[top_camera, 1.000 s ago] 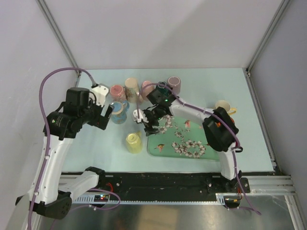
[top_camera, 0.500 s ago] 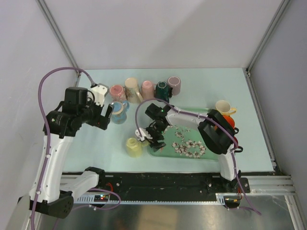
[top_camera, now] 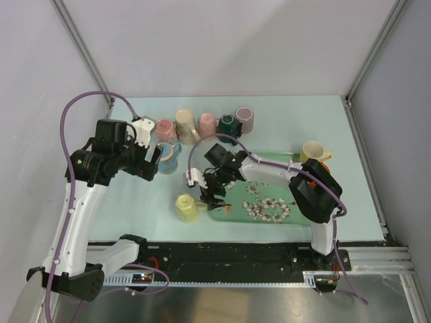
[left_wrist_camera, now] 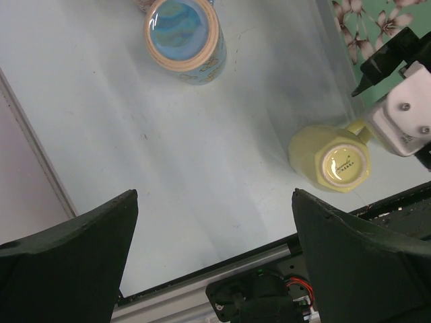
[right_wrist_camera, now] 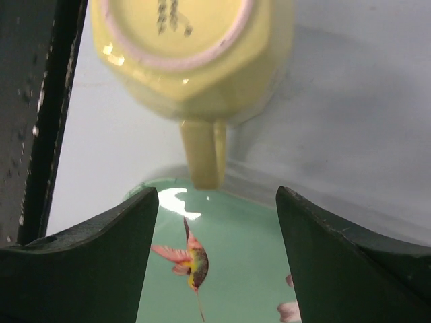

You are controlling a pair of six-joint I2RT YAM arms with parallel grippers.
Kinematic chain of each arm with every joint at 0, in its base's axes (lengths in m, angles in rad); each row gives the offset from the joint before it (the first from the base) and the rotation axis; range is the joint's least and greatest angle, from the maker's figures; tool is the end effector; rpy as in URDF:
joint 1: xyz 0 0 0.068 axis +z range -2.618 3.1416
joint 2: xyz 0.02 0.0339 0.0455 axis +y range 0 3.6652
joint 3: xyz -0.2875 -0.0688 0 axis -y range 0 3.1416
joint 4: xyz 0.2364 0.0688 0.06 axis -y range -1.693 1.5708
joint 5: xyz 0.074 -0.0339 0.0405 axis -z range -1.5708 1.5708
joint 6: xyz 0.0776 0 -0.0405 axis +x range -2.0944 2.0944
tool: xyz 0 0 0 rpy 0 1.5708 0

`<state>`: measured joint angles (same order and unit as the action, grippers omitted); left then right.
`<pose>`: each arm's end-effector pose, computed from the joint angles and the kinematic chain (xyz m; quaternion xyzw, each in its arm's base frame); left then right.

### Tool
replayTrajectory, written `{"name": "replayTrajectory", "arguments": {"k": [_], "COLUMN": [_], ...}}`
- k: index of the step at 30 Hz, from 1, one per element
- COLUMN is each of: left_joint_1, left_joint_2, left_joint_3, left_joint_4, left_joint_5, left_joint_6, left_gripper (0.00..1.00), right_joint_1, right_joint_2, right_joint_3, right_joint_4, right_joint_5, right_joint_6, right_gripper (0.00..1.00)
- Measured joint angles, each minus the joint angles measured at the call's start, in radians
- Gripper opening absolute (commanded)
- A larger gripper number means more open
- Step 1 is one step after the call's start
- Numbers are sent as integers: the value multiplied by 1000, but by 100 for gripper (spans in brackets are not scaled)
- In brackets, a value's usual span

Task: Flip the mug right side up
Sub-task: Turn over the cup at the center of the board.

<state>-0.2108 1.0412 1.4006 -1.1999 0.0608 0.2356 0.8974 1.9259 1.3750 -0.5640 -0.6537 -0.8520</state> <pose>0.1711 -0.0414 0.3881 0.2172 0.9081 -0.0240 0.3572 0.2204 0.3519 0.1887 -0.7545 0.5359 0.3175 0.2069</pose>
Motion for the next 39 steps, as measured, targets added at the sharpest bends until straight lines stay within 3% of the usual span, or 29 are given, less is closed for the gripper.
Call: {"name": "replayTrajectory", "arguments": {"k": [6,10,15,17,22,26,32,36,39], "left_joint_1": [0,1,1,1,2,2,-67,-218,-346], "left_joint_2": [-1,-2,-2,-2,-2,-18,-191,-320,-402], "left_joint_3": [0,0,0,0,0,-7,-127,-231,-319], "left_joint_4": [0,0,0,0,3,40,203,341,458], "left_joint_5": [0,0,3,6,34,67,106,91,58], "left_joint_6": [0,0,1,2,36,110,301,457,574], "left_gripper": [99,99,97,97,94,94,95,95,95], "right_joint_1": [44,62,64,63,47,2,-130,-246,-329], "right_joint_2": [17,62,87,85,73,40,-37,-104,-155], "right_joint_3": [0,0,0,5,13,58,207,214,103], "right_joint_4": [109,137,147,164,102,-65,-262,-225,27], "right_joint_5": [34,50,69,85,68,-15,-218,-403,-549], "right_joint_6": [176,227,244,246,246,254,311,529,875], "right_gripper": [63,45,9,2,0,0,0,0,0]}}
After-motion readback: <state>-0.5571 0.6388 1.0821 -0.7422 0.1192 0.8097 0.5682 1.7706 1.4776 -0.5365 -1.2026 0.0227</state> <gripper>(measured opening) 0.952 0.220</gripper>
